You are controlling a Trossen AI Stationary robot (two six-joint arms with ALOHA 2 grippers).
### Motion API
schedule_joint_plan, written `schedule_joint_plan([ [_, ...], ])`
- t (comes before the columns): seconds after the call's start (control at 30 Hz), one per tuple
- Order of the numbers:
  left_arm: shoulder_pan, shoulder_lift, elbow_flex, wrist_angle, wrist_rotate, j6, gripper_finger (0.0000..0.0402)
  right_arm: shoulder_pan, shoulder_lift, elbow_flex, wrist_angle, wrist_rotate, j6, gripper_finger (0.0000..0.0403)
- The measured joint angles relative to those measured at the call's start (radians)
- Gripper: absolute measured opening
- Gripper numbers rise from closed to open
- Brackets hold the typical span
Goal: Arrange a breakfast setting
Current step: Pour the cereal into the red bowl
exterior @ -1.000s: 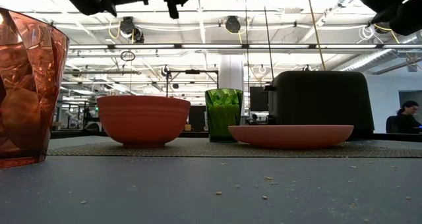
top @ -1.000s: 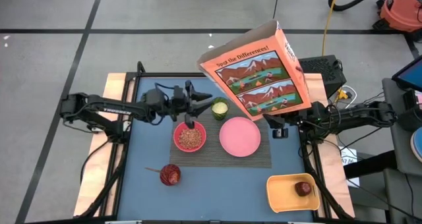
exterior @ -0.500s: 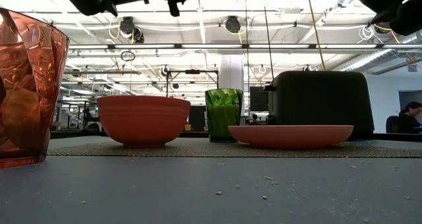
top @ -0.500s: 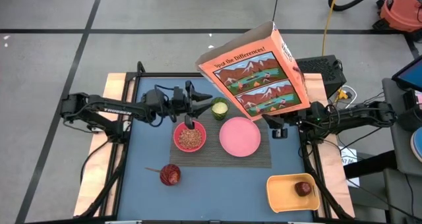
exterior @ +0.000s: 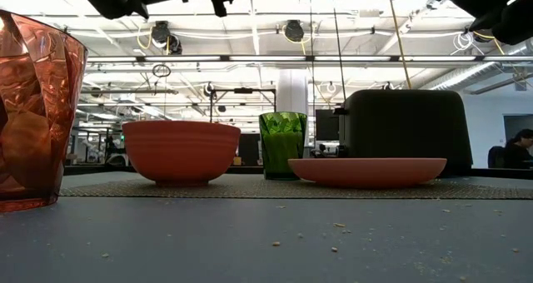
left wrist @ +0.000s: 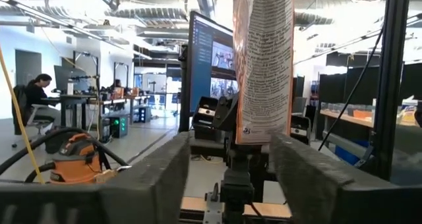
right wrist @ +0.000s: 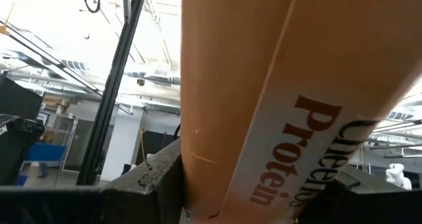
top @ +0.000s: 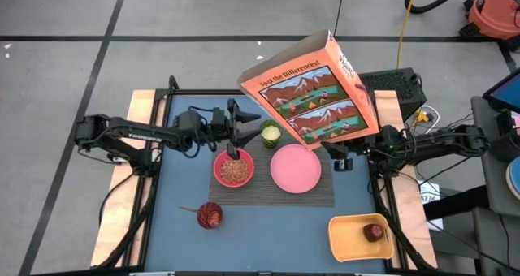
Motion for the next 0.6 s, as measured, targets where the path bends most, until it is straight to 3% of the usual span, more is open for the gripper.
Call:
schedule_joint_plan([
  [0.13,-0.006,0.030,0.000,0.046,-0.002,-0.017,0.0288,0.000,0.000,0.000,0.000,0.000,0.000,0.0208],
  [0.27,-0.037,0.139,0.000,0.225,-0.002,-0.030,0.0330,0.000,0.000,0.000,0.001,0.000,0.000,0.0208],
  [0.43,-0.056,0.275,0.027,0.419,-0.034,-0.025,0.0353,0.000,0.000,0.000,0.001,0.000,0.000,0.0208],
  [0.6,-0.070,0.385,0.184,0.390,-0.050,-0.041,0.0356,0.000,0.000,0.000,0.001,-0.001,0.000,0.0208],
])
